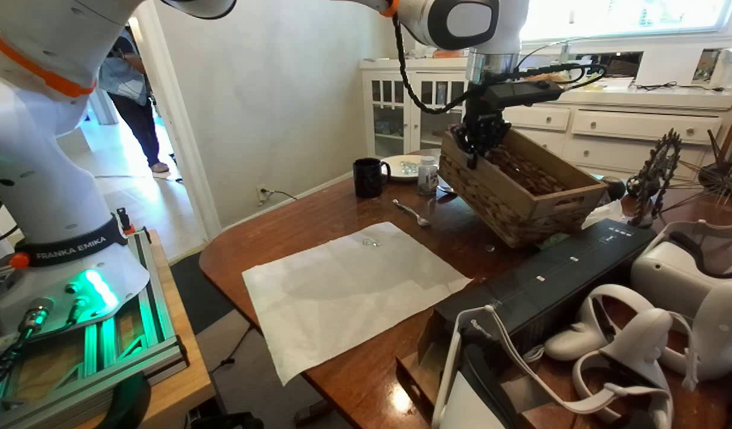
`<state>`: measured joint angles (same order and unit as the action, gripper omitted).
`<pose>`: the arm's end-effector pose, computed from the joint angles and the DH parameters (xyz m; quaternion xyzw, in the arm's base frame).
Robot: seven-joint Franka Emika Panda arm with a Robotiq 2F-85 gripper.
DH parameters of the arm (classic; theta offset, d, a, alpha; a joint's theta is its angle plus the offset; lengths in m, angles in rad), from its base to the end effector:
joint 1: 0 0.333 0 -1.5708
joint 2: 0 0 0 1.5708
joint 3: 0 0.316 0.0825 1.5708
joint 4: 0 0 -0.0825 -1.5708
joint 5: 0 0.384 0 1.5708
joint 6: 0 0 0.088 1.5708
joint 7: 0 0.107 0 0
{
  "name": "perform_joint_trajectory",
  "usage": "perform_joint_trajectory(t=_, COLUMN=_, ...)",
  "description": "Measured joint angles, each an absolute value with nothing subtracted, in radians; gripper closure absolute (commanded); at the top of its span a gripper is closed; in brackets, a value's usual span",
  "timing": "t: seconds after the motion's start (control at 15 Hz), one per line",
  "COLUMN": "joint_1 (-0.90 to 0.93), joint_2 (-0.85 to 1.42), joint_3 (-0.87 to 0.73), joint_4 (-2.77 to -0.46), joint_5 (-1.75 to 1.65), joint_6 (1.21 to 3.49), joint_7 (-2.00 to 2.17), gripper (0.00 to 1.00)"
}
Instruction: Move the brown box backwards
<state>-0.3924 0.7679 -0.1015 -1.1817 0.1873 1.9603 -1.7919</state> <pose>0.6808 -0.3283 0.3338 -0.8078 -0.5871 -0.0500 0.0150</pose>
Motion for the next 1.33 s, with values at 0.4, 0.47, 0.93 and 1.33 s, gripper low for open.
perform_joint_trajectory(t=0.4, joint_1=-0.384, joint_2=0.769, joint_3=-0.158, joint_4=-1.185, joint_5=0.164, joint_6=1.947, joint_7=-1.654, gripper=0.96)
perform_joint_trajectory(t=0.47, joint_1=-0.378, joint_2=0.769, joint_3=-0.174, joint_4=-1.186, joint_5=0.145, joint_6=1.937, joint_7=-1.632, gripper=0.96)
perform_joint_trajectory(t=0.93, joint_1=-0.325, joint_2=0.768, joint_3=-0.256, joint_4=-1.202, joint_5=0.036, joint_6=1.895, joint_7=-1.527, gripper=0.96)
perform_joint_trajectory(t=1.33, joint_1=-0.232, joint_2=0.742, joint_3=-0.296, joint_4=-1.148, joint_5=-0.077, joint_6=1.940, joint_7=-1.483, gripper=0.96)
